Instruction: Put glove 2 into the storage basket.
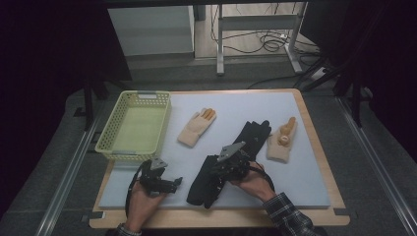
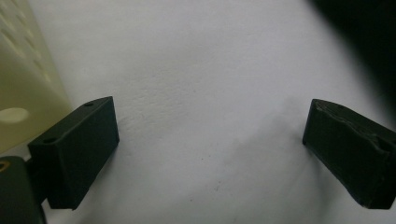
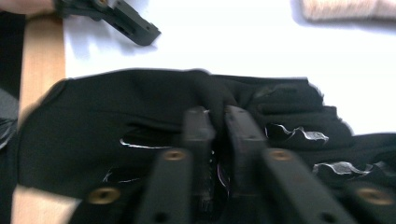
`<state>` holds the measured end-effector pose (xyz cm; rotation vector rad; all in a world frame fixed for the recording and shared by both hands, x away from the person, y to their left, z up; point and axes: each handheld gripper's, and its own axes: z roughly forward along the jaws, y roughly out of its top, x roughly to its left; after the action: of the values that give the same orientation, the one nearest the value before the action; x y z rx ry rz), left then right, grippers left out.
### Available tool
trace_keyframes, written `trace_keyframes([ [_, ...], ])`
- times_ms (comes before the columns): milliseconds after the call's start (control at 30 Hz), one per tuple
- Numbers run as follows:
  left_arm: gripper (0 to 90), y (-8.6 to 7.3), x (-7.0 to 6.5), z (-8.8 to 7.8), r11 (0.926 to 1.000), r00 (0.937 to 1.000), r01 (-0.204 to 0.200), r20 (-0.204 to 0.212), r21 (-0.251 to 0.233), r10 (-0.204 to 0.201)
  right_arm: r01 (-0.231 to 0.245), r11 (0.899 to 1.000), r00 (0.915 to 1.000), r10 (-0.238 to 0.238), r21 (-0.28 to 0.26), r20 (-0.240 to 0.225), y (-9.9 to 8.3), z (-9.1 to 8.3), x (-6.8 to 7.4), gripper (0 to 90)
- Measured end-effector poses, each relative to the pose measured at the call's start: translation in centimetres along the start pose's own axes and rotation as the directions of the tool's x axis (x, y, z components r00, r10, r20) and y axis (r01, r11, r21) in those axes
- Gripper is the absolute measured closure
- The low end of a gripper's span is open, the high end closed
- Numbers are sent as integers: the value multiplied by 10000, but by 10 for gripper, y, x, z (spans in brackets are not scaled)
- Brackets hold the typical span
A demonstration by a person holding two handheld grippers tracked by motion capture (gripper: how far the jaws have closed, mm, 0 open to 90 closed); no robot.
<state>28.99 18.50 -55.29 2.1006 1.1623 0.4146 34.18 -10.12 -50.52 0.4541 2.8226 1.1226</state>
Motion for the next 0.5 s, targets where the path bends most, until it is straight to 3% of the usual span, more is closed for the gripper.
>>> trace_keyframes([
  [67, 41, 0, 0, 0, 10000, 10000, 0, -1, -4, 0, -422, 9985, 9988, 431, -358, 241, -4, -2, -2, 586],
  [100, 41, 0, 0, 0, 10000, 10000, -26, -4, -1, 26, -711, 9942, 9953, 760, -812, 592, -5, -13, -8, 568],
  [133, 41, 0, 0, 0, 10000, 10000, -26, -4, -1, 26, -711, 9942, 9953, 760, -812, 592, -5, -13, -8, 568],
  [167, 41, 0, 0, 0, 10000, 10000, -64, 6, 25, 64, -1337, 9844, 9849, 1448, -1148, 946, -10, -28, -15, 630],
  [233, 41, 0, 0, 0, 10000, 10000, -41, 0, 15, 41, -1741, 9774, 9754, 1879, -1202, 1156, -18, -38, -20, 755],
  [267, 41, 0, 0, 0, 10000, 10000, -41, 0, 15, 41, -1741, 9774, 9754, 1879, -1202, 1156, -18, -38, -20, 755],
  [300, 41, 0, 0, 0, 10000, 10000, -43, 6, 26, 43, -2056, 9725, 9657, 2198, -1097, 1380, -31, -44, -20, 857],
  [500, 41, 0, 0, 0, 10000, 10000, -45, 4, 27, 45, -2220, 9729, 9591, 2297, -642, 1654, -50, -30, -15, 877],
])
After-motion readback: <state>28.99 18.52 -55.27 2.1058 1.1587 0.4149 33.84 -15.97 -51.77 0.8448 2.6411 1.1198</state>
